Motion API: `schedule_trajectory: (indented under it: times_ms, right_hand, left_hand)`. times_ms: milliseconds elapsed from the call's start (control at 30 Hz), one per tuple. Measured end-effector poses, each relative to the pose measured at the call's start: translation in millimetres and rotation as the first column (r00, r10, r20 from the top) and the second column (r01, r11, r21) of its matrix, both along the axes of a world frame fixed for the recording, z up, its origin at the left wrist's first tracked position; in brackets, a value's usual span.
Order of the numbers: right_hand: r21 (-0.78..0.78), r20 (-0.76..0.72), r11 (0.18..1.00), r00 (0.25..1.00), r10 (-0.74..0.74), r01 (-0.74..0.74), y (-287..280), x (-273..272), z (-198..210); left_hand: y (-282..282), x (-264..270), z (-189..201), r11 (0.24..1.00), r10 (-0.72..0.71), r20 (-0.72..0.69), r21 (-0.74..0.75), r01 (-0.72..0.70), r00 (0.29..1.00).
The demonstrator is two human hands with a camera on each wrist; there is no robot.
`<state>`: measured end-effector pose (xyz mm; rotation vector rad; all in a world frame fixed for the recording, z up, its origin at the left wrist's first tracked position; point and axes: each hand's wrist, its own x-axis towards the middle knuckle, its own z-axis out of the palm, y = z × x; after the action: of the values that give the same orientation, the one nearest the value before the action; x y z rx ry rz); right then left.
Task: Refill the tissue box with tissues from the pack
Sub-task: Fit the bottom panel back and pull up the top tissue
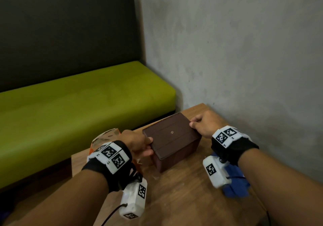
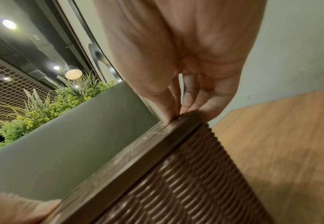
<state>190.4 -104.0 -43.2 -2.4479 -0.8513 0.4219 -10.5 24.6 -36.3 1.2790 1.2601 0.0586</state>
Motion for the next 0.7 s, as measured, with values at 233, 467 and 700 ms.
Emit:
schedule_trajectory:
  times_ms: [233,467,700]
  right_hand:
    - [-0.015,-0.019,1.0,0.999,-0.027,0.026,1.2,1.9,-4.5]
    - [-0.069,-0.104,0.998,0.995,-0.003,-0.004,4.5,7.9,-24.9]
    - [0.083,-0.158,0.996,0.987,-0.009,0.022,-10.4,4.6,-25.3]
  left_hand:
    - [-0.3,4.5,-1.8,0.988,-0.072,-0.075,0.128,0.081,0.995]
    - [-7.2,11.1,12.5,0.978,-0.201,-0.04,-0.068,0.198,0.979]
    - [-19.1,13.3,2.0,0.973,-0.146,0.057,0.188,0.133,0.988]
